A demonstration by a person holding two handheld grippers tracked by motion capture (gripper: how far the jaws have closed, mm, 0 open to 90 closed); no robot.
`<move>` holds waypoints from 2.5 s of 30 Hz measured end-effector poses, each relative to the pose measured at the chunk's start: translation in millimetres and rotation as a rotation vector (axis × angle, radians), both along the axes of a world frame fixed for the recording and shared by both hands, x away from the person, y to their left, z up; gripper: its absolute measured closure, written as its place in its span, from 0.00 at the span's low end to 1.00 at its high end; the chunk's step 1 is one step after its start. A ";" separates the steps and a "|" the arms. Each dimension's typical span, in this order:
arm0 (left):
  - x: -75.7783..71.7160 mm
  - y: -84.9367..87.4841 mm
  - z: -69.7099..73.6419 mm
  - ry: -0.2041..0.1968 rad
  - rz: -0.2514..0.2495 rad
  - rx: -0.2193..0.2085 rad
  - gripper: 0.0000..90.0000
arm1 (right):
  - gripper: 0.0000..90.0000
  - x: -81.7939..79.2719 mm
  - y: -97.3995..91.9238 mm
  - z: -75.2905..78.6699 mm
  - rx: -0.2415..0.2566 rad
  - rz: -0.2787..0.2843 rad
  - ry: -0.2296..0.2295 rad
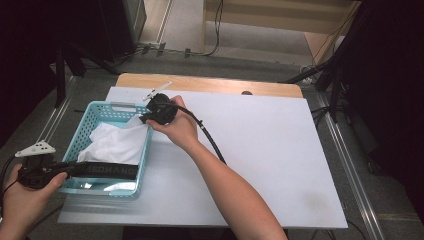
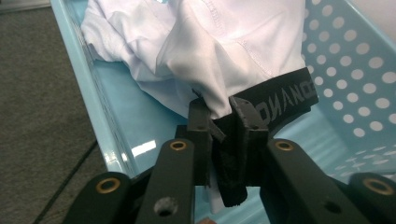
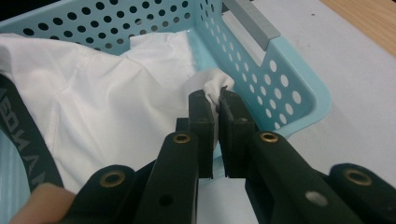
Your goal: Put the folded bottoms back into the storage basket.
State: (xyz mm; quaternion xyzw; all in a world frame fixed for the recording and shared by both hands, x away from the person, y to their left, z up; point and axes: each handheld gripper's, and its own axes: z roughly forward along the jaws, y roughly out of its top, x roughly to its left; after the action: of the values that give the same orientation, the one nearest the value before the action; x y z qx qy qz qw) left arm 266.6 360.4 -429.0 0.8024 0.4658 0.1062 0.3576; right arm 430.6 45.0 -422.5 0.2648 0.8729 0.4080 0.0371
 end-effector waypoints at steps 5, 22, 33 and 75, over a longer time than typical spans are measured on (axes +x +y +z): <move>-1.1 -4.7 3.0 -0.032 0.003 0.020 0.53 | 0.57 2.0 -6.2 1.4 0.096 0.022 -0.013; 21.5 -35.0 38.7 -0.106 -0.023 -0.054 0.32 | 0.00 -26.8 -72.9 19.0 0.181 -0.043 -0.126; 56.8 -57.6 48.2 -0.079 -0.022 -0.063 0.56 | 0.00 -56.9 -142.1 16.2 0.208 -0.107 -0.162; 78.4 -147.3 -37.8 0.335 -0.233 0.256 1.00 | 0.00 -208.2 -374.0 -40.2 0.141 -0.526 -0.269</move>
State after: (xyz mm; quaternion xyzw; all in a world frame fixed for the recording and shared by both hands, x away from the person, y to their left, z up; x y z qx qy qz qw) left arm 345.0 213.0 -466.9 0.8960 0.4055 -0.0119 0.1805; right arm 222.4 -329.0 -462.7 0.4274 0.7313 0.4752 0.2381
